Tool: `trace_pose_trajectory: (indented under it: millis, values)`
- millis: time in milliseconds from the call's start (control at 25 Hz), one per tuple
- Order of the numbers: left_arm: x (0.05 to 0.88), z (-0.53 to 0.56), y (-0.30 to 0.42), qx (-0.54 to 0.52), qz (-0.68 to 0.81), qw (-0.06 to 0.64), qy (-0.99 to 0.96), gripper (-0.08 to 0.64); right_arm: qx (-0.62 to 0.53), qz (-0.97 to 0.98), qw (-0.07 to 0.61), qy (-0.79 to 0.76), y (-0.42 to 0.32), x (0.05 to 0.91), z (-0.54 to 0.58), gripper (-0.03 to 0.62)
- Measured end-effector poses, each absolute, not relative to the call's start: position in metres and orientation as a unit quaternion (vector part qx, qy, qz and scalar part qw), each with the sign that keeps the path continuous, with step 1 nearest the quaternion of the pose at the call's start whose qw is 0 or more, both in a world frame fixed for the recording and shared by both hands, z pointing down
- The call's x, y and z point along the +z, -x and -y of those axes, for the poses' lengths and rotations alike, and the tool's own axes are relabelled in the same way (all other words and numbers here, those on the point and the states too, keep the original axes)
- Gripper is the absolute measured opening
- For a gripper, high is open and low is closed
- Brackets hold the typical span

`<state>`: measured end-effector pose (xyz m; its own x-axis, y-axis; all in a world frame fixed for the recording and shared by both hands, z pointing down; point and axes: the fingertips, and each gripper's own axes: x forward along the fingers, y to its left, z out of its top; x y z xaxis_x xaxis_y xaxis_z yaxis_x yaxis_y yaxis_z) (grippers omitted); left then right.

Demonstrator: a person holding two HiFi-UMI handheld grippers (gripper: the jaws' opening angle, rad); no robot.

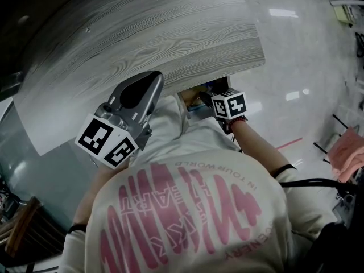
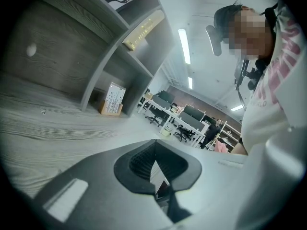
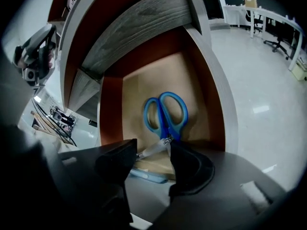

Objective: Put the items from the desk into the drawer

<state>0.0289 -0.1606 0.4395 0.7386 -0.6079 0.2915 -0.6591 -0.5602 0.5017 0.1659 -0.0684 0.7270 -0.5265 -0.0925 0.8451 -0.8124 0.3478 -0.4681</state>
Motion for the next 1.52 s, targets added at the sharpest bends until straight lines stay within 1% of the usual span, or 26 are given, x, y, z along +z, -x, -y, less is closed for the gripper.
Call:
trace_pose_trajectory:
  millis: [40,280,440,520,640,800,920,1000,1160,1280,1520]
  values:
    - [0.440,0.161,-0.029,0.043,0.358,0.302,-0.882,0.020,0.482,0.726,0.378,-0.314,-0.166,0.728,0.068,0.230]
    - [0.440,0.162,-0.033,0.041,0.352,0.301,-0.885,0.020,0.503,0.717,0.343,-0.339,-0.169,0.720,0.074,0.245]
    - [0.437,0.163,-0.035,0.039,0.350,0.298,-0.887,0.020,0.516,0.712,0.313,-0.358,-0.175,0.704,0.076,0.244]
    - [0.434,0.164,-0.038,0.035,0.350,0.295,-0.888,0.020,0.526,0.713,0.286,-0.364,-0.177,0.691,0.078,0.244]
    - [0.429,0.164,-0.044,0.028,0.347,0.290,-0.891,0.020,0.543,0.725,0.216,-0.364,-0.175,0.657,0.089,0.239]
    - [0.418,0.160,-0.055,0.020,0.346,0.278,-0.896,0.020,0.521,0.764,0.115,-0.363,-0.175,0.593,0.113,0.153]
    - [0.407,0.159,-0.057,0.009,0.354,0.264,-0.897,0.020,0.495,0.784,0.047,-0.372,-0.180,0.545,0.131,0.047]
    - [0.394,0.163,-0.055,-0.006,0.366,0.249,-0.897,0.020,0.476,0.798,0.006,-0.369,-0.182,0.513,0.142,0.007]
    - [0.352,0.169,-0.053,-0.049,0.383,0.221,-0.895,0.020,0.426,0.831,-0.058,-0.352,-0.191,0.443,0.157,0.005]
    - [0.313,0.161,-0.055,-0.086,0.382,0.205,-0.897,0.020,0.356,0.863,-0.103,-0.343,-0.201,0.385,0.163,0.003]
    - [0.252,0.141,-0.053,-0.142,0.373,0.165,-0.902,0.020,0.259,0.900,-0.240,-0.256,-0.210,0.268,0.164,0.005]
